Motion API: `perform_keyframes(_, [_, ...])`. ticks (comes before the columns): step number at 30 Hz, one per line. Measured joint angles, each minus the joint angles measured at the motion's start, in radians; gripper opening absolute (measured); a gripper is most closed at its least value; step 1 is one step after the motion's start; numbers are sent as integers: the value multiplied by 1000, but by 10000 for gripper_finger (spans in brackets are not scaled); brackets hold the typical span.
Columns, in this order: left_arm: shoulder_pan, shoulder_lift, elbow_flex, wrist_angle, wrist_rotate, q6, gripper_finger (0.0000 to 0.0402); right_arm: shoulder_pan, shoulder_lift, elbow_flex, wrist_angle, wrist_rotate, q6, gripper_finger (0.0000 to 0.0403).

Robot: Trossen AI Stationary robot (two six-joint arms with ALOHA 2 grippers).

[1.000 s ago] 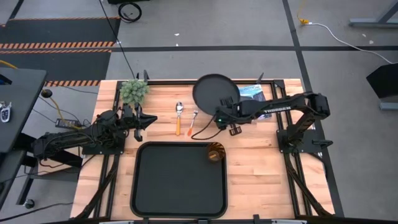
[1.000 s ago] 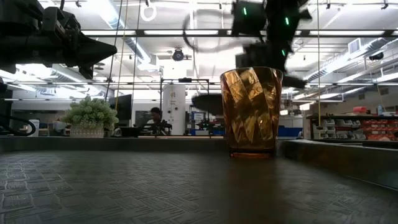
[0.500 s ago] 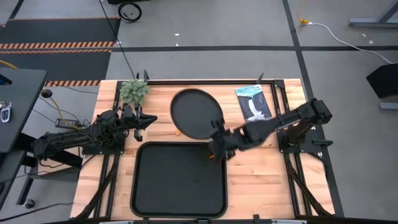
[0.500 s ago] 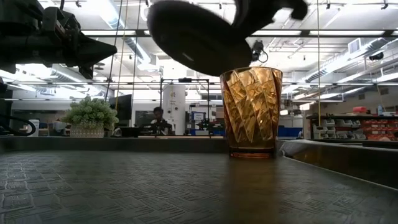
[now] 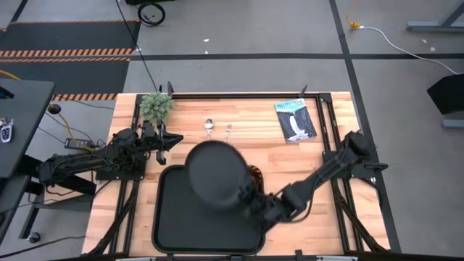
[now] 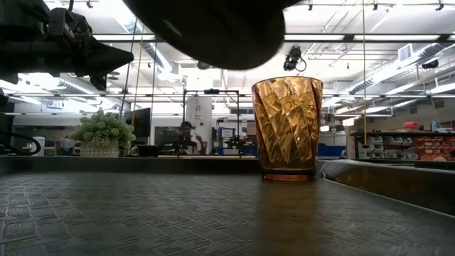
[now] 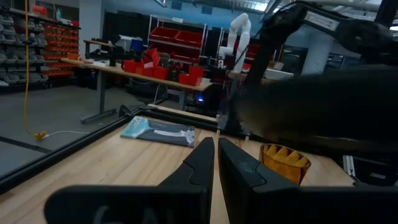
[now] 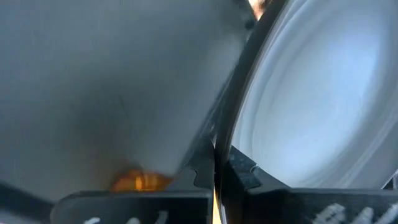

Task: Pick and place plate/cup/fork/spoon on tray
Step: Put the black plate on the right of the black serving tray

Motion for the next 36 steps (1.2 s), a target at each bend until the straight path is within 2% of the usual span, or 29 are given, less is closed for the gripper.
perform_keyframes(5, [0, 0, 0, 0, 0, 1, 30, 33, 137, 154, -37, -38, 2, 10])
perform_keyframes(14, [0, 0, 0, 0, 0, 1, 30, 76, 302, 374, -291, -167, 112, 10])
perform_keyframes(19, [0, 0, 0, 0, 0, 1, 30, 98, 326, 386, -301, -244, 153, 10])
perform_keyframes(24, [0, 0, 0, 0, 0, 0, 30, 119, 348, 385, -304, -255, 146, 10])
perform_keyframes(31, [0, 0, 0, -5, 0, 1, 29, 120, 380, 384, -275, -345, 181, 10])
perform_keyframes(36, [0, 0, 0, -1, 0, 0, 30, 122, 399, 384, -269, -354, 200, 10])
